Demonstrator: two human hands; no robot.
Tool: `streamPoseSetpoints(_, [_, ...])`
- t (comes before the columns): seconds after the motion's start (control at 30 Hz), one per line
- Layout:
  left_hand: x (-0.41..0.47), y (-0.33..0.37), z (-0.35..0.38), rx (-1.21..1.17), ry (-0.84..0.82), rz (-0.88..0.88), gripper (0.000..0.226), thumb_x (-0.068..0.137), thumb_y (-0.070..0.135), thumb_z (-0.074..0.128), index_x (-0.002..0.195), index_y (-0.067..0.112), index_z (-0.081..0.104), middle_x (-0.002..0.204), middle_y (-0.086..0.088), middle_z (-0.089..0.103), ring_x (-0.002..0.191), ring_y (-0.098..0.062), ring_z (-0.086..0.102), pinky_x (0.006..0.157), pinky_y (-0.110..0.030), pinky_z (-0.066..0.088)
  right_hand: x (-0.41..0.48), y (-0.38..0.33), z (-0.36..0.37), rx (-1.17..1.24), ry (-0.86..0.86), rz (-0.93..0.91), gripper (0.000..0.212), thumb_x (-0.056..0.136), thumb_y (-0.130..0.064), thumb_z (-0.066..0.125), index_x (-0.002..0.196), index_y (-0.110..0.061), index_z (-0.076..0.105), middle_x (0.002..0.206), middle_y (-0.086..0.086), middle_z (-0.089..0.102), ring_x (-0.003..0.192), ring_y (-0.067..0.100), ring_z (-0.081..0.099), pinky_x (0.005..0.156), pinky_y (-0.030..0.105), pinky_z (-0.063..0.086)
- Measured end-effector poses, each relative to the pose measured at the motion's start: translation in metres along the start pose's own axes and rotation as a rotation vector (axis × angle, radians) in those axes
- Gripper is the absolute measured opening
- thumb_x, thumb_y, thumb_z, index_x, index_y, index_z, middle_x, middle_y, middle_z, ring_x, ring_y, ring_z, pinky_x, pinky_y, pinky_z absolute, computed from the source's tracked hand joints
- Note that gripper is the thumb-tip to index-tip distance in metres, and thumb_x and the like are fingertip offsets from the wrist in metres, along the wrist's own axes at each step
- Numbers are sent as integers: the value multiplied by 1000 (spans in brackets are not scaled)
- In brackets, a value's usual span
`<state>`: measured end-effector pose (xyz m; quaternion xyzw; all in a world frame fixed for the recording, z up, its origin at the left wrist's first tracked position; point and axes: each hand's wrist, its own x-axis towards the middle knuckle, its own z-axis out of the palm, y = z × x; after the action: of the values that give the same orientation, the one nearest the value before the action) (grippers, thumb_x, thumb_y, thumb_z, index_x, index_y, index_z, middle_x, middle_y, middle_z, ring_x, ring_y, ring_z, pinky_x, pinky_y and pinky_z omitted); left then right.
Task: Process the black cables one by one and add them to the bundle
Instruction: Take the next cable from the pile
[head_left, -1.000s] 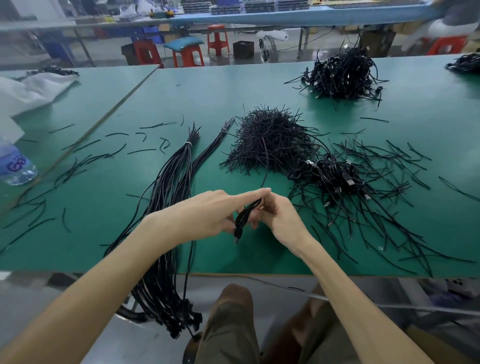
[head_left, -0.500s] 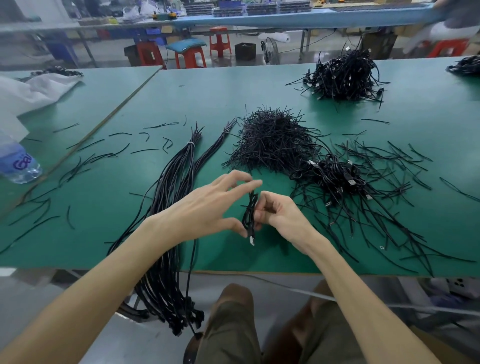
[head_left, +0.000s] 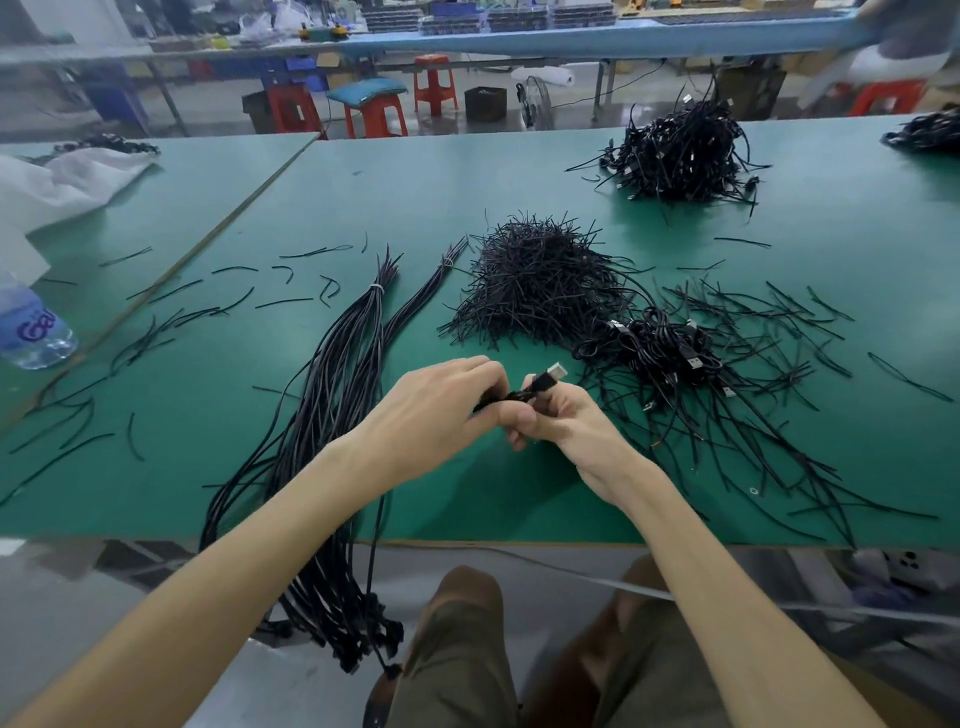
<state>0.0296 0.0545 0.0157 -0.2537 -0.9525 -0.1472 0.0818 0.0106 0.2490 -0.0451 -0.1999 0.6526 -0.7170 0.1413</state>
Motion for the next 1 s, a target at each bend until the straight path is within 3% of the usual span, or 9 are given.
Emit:
streamPoseSetpoints(0.1, [7, 8, 5, -117, 41, -135, 50, 94, 71, 43, 78, 25, 57, 64, 15, 53, 64, 1, 52, 53, -23, 29, -1, -1, -4, 12, 10, -14, 41, 93, -26, 63, 96, 14, 56, 73, 1, 65, 70, 16, 58, 79, 31, 42])
streamPoseSetpoints(0.23, [17, 13, 15, -301, 72, -310, 50, 99, 54, 54, 65, 18, 57, 52, 7, 58, 45, -9, 43, 48, -29, 36, 0, 4, -2, 6, 52, -6, 23, 100, -9, 61, 96, 13, 55, 73, 3, 63, 70, 17, 58, 76, 27, 47])
streamPoseSetpoints(0.3, [22, 12, 19, -461, 45, -402, 45, 100, 44, 57, 66, 16, 59, 53, 2, 66, 38, -9, 45, 44, -23, 39, 2, 5, 1, -11, 89, -8, 17, 99, -2, 60, 83, 1, 55, 74, 8, 64, 70, 20, 59, 74, 27, 49])
streamPoseSetpoints(0.4, [23, 9, 19, -665, -77, -451, 49, 102, 35, 54, 62, 10, 67, 53, -7, 69, 33, -13, 45, 40, -15, 38, 4, 5, 5, -17, 116, -27, 24, 97, 4, 59, 77, -7, 51, 76, 23, 62, 73, 27, 57, 73, 29, 48])
streamPoseSetpoints(0.53, [19, 3, 20, -751, -83, -476, 29, 103, 35, 56, 97, 9, 65, 60, -10, 72, 36, -18, 49, 40, -22, 41, 5, 6, 9, -46, 137, -30, 23, 96, 7, 60, 78, -3, 51, 75, 32, 61, 72, 30, 58, 73, 33, 48])
streamPoseSetpoints(0.63, [14, 3, 19, -776, -95, -341, 25, 108, 26, 49, 132, 19, 52, 64, -2, 72, 48, -18, 58, 48, -27, 44, 5, 7, 9, -40, 155, -39, 20, 95, 7, 60, 79, -2, 54, 70, 15, 67, 69, 27, 60, 69, 29, 50])
streamPoseSetpoints(0.73, [9, -6, 9, -672, -203, -147, 37, 109, 5, 37, 141, 19, 50, 71, 7, 70, 58, -15, 61, 55, -33, 47, 5, 8, 8, -52, 184, -34, 19, 93, 6, 64, 78, -2, 57, 68, 4, 69, 65, 18, 61, 67, 25, 50])
streamPoseSetpoints(0.83, [3, -17, -1, -607, -328, -100, 56, 102, -10, 40, 151, 18, 39, 94, 4, 71, 70, -18, 64, 64, -37, 49, 5, 8, 10, -94, 191, -26, 22, 92, 6, 65, 75, -6, 57, 65, 0, 68, 64, 16, 60, 68, 25, 50])
streamPoseSetpoints(1.0, [-2, -19, 6, -367, -239, -84, 73, 92, 2, 71, 153, 28, 39, 102, 5, 58, 82, -11, 58, 82, -27, 47, 5, 6, 10, -135, 176, -5, 26, 91, 5, 67, 73, -11, 59, 66, 1, 67, 64, 17, 61, 69, 27, 51])
